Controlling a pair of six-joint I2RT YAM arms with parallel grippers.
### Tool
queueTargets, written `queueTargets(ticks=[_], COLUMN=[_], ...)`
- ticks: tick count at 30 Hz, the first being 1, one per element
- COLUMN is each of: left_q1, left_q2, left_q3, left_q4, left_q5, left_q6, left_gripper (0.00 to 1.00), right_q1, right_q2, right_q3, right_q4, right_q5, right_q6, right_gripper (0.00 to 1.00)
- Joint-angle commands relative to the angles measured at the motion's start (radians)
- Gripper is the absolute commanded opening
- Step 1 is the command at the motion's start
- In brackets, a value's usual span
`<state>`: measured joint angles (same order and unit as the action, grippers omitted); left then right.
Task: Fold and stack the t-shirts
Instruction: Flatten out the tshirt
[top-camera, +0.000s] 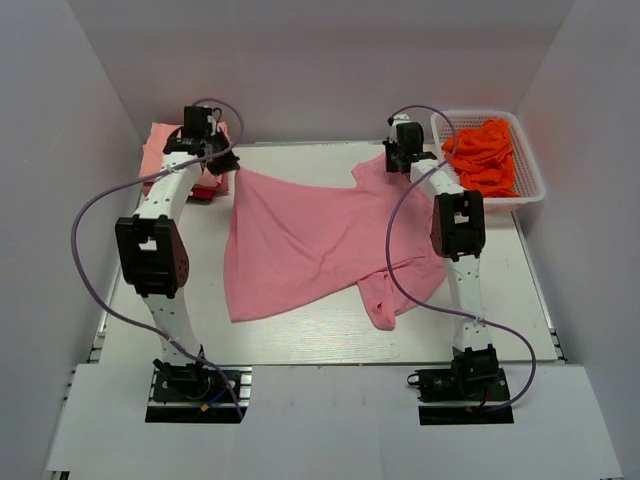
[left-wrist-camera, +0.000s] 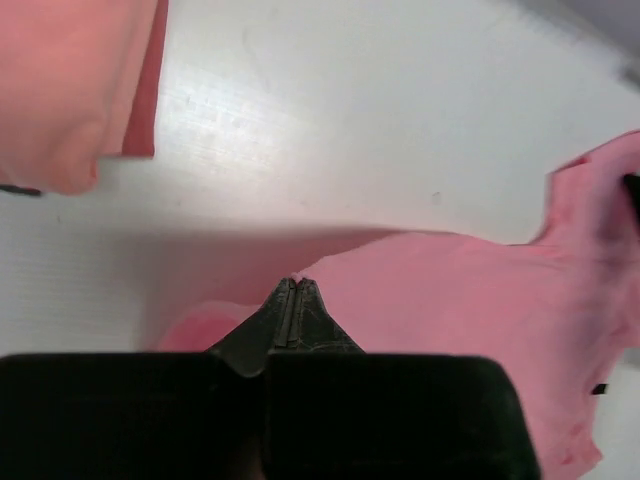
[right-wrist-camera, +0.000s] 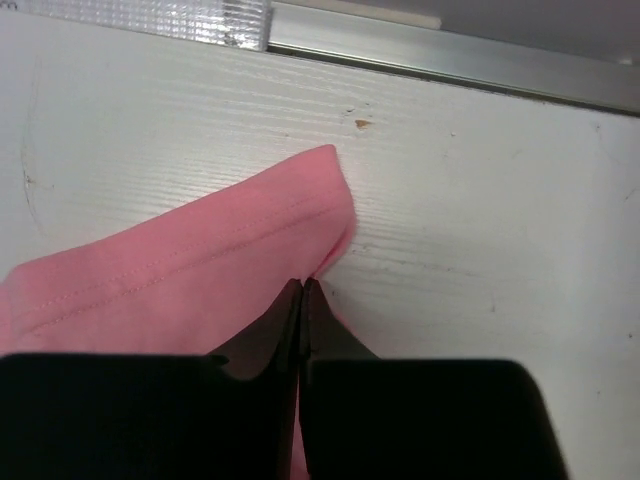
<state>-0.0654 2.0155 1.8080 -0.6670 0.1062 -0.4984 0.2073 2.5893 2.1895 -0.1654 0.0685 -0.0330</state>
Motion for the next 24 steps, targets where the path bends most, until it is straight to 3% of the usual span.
queueTargets(ticks=[1, 7, 13, 16, 24], left_q1=[0.004, 0.004, 0.004, 0.004, -0.017], left_q2=[-0.152, -0.196, -0.208, -0.234, -0.288], left_q3=[0.016, -0.009, -0.038, -0.110, -0.492], left_q4=[0.089, 0.150, 0.150, 0.101, -0.081], left_q5=[-0.053, -0.051, -0.042, -0.005, 0.078], left_q6=[0.024, 0.055, 0.077, 0.086, 0.012], left_gripper=[0.00, 0.00, 0.00, 0.00, 0.00], right_q1=[-0.011, -0.019, -0.020, -0.023, -0.019], right_q2=[-0.023, -0.061, -0.195, -0.254, -0.322], right_q3=[0.000, -0.022, -0.155, -0.207, -0.399], right_q4=[0.027, 0.056, 0.198, 0.202, 0.133], right_q5=[0.016, 0.212, 0.292, 0.288, 0.246], right_q6=[0.018, 0.027, 0.053, 0.044, 0.047], right_gripper=[0.00, 0.00, 0.00, 0.00, 0.00])
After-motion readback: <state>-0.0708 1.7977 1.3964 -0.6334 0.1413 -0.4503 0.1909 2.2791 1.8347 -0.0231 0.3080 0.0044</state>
